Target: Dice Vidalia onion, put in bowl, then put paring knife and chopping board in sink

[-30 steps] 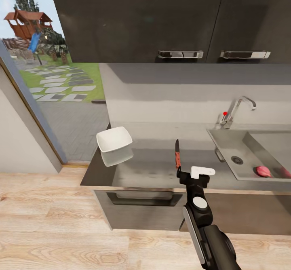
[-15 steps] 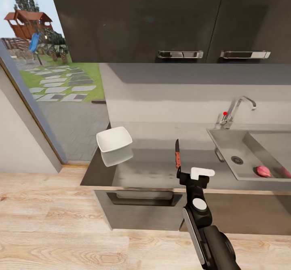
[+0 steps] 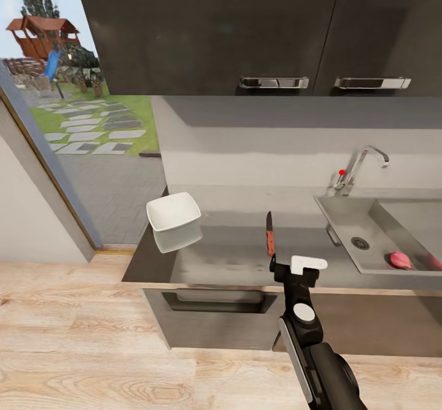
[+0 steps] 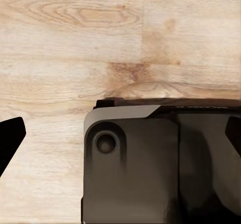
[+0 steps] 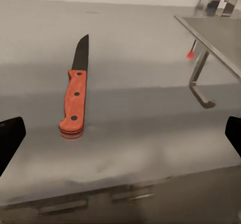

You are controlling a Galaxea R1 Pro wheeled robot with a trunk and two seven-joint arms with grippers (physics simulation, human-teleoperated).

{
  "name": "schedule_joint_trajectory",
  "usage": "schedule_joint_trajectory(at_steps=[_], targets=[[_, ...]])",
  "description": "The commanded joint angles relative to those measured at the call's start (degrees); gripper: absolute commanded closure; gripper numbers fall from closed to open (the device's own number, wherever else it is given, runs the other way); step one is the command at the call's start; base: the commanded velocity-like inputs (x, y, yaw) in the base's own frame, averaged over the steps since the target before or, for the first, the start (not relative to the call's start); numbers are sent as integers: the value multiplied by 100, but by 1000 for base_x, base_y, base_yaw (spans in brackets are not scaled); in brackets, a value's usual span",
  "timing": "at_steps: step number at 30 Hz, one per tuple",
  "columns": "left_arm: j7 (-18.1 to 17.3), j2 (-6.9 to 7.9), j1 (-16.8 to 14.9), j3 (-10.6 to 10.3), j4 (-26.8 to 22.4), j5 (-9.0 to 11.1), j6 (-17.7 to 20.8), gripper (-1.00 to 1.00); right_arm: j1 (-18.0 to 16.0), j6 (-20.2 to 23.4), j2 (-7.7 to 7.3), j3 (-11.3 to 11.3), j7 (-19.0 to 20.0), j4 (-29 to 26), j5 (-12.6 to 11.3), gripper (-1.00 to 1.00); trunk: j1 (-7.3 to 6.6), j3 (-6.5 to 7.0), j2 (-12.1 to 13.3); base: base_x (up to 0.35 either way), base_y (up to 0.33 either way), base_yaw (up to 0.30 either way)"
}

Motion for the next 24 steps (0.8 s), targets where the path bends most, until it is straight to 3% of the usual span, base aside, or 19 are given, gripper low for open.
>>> schedule_joint_trajectory(at_steps=[1, 10, 15, 24], targets=[[3, -7, 3, 26, -3, -60, -8, -100, -5, 51, -3, 7, -17, 8, 58, -100, 3, -10, -11, 0, 0, 0], [3, -8, -1, 25, 27, -60, -12, -100, -5, 39, -13, -1, -19, 181, 58, -100, 3, -10, -11, 0, 0, 0], [3, -7, 2, 27, 26, -60, -12, -100, -5, -272, -13, -6, -25, 345, 58, -100, 3, -10, -11, 0, 0, 0], [3, -6, 2, 26, 25, -60, -14, -100, -5, -337, -13, -7, -26, 394, 58, -100, 3, -10, -11, 0, 0, 0]])
